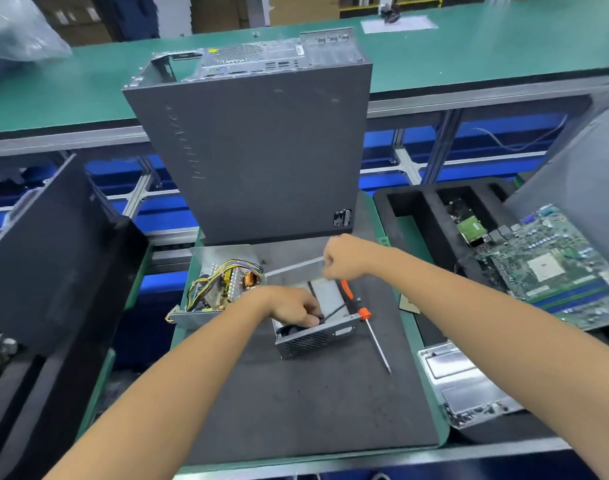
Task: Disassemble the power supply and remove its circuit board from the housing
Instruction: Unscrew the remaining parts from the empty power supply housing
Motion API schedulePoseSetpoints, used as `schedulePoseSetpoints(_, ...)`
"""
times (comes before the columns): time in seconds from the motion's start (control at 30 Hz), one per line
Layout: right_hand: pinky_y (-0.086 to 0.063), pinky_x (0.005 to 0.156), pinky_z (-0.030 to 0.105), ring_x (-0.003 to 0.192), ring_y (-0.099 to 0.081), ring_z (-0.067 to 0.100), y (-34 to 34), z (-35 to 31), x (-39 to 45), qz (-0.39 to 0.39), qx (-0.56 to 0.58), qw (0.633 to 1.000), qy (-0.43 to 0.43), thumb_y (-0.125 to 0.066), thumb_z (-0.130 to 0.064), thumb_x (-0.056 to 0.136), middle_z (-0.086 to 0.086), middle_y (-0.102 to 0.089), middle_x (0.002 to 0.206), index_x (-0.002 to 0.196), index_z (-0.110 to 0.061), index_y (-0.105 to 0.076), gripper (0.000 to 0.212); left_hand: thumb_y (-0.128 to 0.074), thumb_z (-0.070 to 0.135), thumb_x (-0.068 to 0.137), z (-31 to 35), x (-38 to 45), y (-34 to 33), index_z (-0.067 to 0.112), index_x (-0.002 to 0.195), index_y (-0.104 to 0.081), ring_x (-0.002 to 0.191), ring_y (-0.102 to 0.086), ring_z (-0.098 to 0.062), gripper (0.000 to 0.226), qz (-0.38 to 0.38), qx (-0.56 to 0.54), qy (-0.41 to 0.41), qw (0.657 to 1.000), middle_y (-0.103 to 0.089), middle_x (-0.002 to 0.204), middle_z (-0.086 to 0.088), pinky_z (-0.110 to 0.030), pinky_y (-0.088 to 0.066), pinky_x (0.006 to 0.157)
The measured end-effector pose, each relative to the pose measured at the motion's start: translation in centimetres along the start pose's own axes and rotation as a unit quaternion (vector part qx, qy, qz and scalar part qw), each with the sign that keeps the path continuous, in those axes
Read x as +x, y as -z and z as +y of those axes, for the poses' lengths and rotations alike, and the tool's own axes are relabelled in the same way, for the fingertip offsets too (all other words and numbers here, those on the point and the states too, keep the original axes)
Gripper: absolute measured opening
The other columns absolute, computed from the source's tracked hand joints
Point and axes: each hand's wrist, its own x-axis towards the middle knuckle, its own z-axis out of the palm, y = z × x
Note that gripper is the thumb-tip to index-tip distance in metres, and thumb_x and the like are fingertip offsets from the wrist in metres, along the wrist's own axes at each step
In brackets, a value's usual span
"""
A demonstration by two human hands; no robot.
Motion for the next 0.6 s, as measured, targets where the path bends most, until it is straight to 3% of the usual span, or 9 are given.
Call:
schedulePoseSetpoints(0.1, -0.035, 0.048, 0.023, 0.050, -0.047, 0.016, 0.2, -0.9, -1.6, -0.126, 0.014, 0.990, 0.054, -0.066, -0.023, 0.081, -0.005, -0.053, 0.047, 0.055, -0.017, -0.055, 0.029, -0.052, 0.023, 0.094, 0.0, 0.3, -0.5, 0.015, 0.092, -0.057, 0.078, -0.048, -0.016, 0.010, 0.023, -0.019, 0.026, 0.999, -0.057, 0.081, 0.004, -0.024, -0.036, 0.060)
schedulePoseSetpoints(0.2, -0.043, 0.056, 0.023, 0.061, -0.055, 0.014, -0.8, -1.4, -2.2, -0.208, 0.004, 0.975, 0.080, -0.075, -0.031, 0.079, -0.004, -0.066, 0.063, 0.072, -0.019, -0.068, 0.015, -0.049, 0.021, 0.094, 0.1, 0.4, -1.3, 0.017, 0.091, -0.055, 0.081, -0.048, -0.019, 0.007, 0.048, -0.022, 0.032, 0.998, -0.057, 0.087, 0.000, -0.028, -0.037, 0.066)
schedulePoseSetpoints(0.27, -0.046, 0.062, 0.030, 0.069, -0.057, 0.019, -1.9, -1.3, -2.1, -0.193, 0.002, 0.977, 0.090, -0.079, -0.031, 0.076, 0.005, -0.067, 0.077, 0.074, -0.019, -0.069, 0.016, -0.046, 0.020, 0.095, 0.4, 0.3, -1.8, 0.015, 0.105, -0.059, 0.087, -0.049, -0.019, 0.017, 0.062, -0.025, 0.037, 0.997, -0.060, 0.101, -0.006, -0.027, -0.036, 0.071)
schedulePoseSetpoints(0.4, -0.046, 0.064, 0.034, 0.073, -0.057, 0.023, -3.4, -1.0, -2.1, -0.152, 0.001, 0.982, 0.109, -0.083, -0.024, 0.071, 0.003, -0.063, 0.072, 0.064, -0.021, -0.061, 0.023, -0.042, 0.017, 0.097, 0.9, 0.3, -2.5, 0.009, 0.121, -0.057, 0.109, -0.052, -0.025, 0.030, 0.091, -0.020, 0.040, 0.995, -0.058, 0.127, -0.011, -0.023, -0.034, 0.078)
schedulePoseSetpoints(0.47, -0.041, 0.058, 0.029, 0.067, -0.054, 0.018, -4.1, -0.9, -2.1, -0.133, -0.008, 0.985, 0.108, -0.083, -0.022, 0.071, -0.002, -0.061, 0.068, 0.062, -0.022, -0.057, 0.027, -0.040, 0.016, 0.098, 0.9, 0.2, -2.9, 0.006, 0.122, -0.056, 0.112, -0.052, -0.028, 0.030, 0.105, -0.029, 0.041, 0.993, -0.057, 0.128, -0.014, -0.026, -0.038, 0.084)
schedulePoseSetpoints(0.6, -0.032, 0.047, 0.024, 0.057, -0.046, 0.006, -4.6, -1.1, -2.1, -0.123, -0.040, 0.984, 0.123, -0.081, -0.019, 0.071, -0.006, -0.055, 0.064, 0.061, -0.021, -0.051, 0.031, -0.039, 0.018, 0.099, 0.7, 0.2, -3.7, 0.006, 0.117, -0.056, 0.100, -0.053, -0.027, 0.027, 0.135, -0.042, 0.052, 0.988, -0.058, 0.122, -0.015, -0.028, -0.037, 0.078)
